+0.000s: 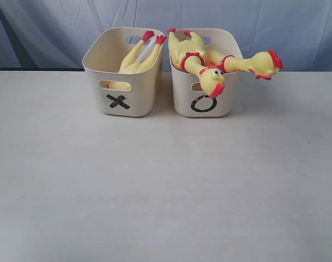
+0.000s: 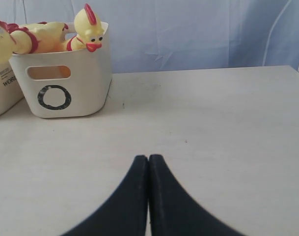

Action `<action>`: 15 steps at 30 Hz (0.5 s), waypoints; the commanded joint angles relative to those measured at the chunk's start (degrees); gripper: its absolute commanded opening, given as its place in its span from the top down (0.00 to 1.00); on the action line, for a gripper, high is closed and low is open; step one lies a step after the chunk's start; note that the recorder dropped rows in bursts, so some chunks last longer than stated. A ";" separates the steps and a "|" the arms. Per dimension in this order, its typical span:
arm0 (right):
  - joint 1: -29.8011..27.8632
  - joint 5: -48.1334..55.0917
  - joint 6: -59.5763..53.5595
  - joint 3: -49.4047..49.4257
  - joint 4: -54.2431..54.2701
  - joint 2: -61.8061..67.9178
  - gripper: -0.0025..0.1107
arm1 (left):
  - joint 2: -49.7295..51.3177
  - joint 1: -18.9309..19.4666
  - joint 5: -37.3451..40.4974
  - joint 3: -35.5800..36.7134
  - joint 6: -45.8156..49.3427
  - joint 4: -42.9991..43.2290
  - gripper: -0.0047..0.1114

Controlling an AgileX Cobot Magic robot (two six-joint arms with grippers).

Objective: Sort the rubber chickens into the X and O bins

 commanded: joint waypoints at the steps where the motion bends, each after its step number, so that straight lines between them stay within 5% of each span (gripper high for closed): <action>1: 0.07 -0.34 -0.24 0.06 0.07 -0.22 0.99 | -0.27 0.28 -0.87 0.07 0.07 0.00 0.96; 15: 0.07 -0.34 -0.24 0.06 0.06 -0.22 0.99 | -0.27 -2.64 -0.87 0.07 0.07 0.00 0.96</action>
